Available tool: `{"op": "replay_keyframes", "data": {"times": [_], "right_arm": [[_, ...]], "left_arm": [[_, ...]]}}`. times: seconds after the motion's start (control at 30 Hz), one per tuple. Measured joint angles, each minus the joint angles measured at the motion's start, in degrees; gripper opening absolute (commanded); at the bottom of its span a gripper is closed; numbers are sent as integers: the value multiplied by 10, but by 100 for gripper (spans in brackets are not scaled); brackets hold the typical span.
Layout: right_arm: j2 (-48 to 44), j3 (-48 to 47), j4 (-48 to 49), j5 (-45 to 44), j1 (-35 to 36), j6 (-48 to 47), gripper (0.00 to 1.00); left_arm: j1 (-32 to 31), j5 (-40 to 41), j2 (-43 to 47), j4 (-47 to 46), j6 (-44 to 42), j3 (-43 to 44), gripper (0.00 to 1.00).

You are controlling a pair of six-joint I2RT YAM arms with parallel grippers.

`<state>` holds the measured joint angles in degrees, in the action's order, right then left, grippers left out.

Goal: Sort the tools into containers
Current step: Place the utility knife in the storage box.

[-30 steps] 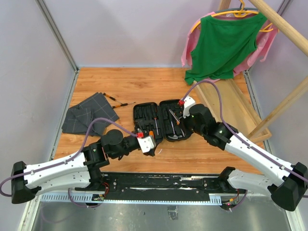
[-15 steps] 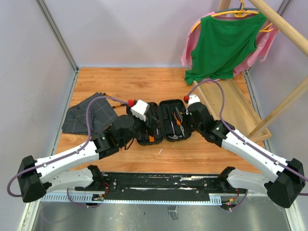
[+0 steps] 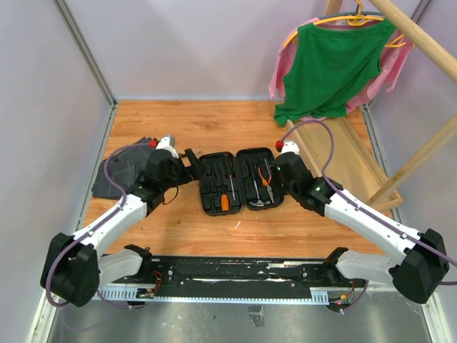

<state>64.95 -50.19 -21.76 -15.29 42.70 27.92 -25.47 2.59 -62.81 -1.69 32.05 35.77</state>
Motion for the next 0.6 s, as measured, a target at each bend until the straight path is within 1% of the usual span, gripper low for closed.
{"op": "replay_keyframes", "data": {"times": [0.07, 0.13, 0.23, 0.37, 0.47, 0.6], "right_arm": [[9, -1, -1, -2, 0, 6, 1], [23, -9, -3, -3, 0, 10, 1], [42, -21, -5, -2, 0, 19, 1], [61, -35, -9, 3, 0, 40, 1], [76, -45, -11, 9, 0, 58, 1], [106, -76, -19, 24, 0, 82, 1]], "left_arm": [[36, -24, -12, 9, 23, -8, 99], [54, -28, -19, 20, 34, -9, 99], [55, -24, -19, 43, 47, -5, 99], [55, 2, -26, 101, 66, 27, 99], [55, 18, -38, 146, 66, 63, 99], [55, 35, -42, 182, 58, 81, 99]]}}
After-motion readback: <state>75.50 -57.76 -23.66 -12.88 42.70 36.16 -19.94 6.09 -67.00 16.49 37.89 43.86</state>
